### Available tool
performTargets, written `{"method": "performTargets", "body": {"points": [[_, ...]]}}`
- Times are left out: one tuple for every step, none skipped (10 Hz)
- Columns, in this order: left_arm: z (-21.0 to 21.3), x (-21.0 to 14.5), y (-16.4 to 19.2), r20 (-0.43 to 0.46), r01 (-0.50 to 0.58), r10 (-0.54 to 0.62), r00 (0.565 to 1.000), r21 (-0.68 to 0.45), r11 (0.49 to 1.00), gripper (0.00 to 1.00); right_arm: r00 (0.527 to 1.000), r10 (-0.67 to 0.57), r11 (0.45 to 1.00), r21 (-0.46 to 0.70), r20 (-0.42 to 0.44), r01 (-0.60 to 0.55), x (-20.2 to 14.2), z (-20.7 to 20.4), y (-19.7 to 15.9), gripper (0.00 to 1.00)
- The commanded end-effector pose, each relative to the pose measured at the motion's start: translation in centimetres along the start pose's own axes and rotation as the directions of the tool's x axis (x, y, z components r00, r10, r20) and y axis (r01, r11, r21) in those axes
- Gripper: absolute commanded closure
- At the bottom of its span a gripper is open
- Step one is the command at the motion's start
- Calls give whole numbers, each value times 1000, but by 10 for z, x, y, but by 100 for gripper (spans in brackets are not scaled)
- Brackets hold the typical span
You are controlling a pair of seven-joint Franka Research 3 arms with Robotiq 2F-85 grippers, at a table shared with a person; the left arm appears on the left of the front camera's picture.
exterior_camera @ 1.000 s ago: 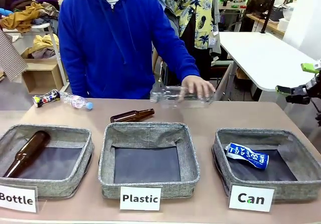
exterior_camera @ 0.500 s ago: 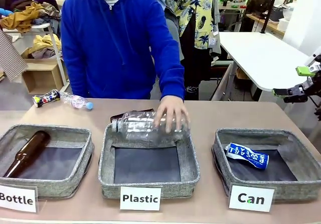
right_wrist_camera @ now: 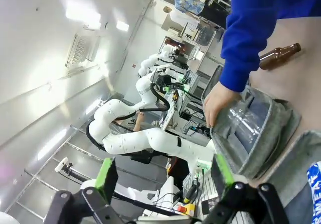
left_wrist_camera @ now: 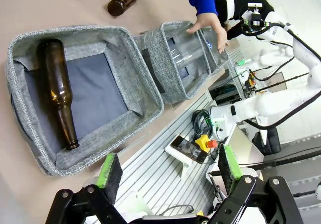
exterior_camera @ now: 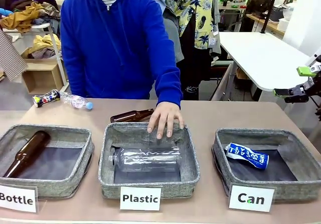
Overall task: Sort the can waste into the basket.
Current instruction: Pick up the can waste from the table and place it in the right Fabric basket.
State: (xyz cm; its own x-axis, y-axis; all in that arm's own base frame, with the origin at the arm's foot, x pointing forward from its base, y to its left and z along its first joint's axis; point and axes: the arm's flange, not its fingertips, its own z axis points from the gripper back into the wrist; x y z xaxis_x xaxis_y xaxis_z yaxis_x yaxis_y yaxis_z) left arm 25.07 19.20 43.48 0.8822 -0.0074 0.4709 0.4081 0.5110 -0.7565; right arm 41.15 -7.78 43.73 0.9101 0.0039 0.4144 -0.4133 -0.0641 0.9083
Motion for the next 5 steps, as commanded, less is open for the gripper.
{"method": "performTargets", "body": {"points": [[1, 1, -1, 8, -14, 14, 1000, -12, 1000, 0, 1000, 15, 1000, 6, -11, -15, -1, 2, 2, 0], [1, 1, -1, 8, -14, 14, 1000, -12, 1000, 0, 1000, 15, 1000, 6, -11, -15, -1, 2, 2, 0], [0, 0, 0, 0, 0, 0, 1000, 0, 1000, 0, 1000, 15, 1000, 6, -11, -15, -1, 2, 2, 0], [-4, 34, -11, -71, 91, -81, 994, 138, 986, 0, 1000, 15, 1000, 6, -11, -15, -1, 2, 2, 0], [-10, 75, -23, -145, 246, -212, 966, 284, 927, 0, 1000, 15, 1000, 6, -11, -15, -1, 2, 2, 0]]}}
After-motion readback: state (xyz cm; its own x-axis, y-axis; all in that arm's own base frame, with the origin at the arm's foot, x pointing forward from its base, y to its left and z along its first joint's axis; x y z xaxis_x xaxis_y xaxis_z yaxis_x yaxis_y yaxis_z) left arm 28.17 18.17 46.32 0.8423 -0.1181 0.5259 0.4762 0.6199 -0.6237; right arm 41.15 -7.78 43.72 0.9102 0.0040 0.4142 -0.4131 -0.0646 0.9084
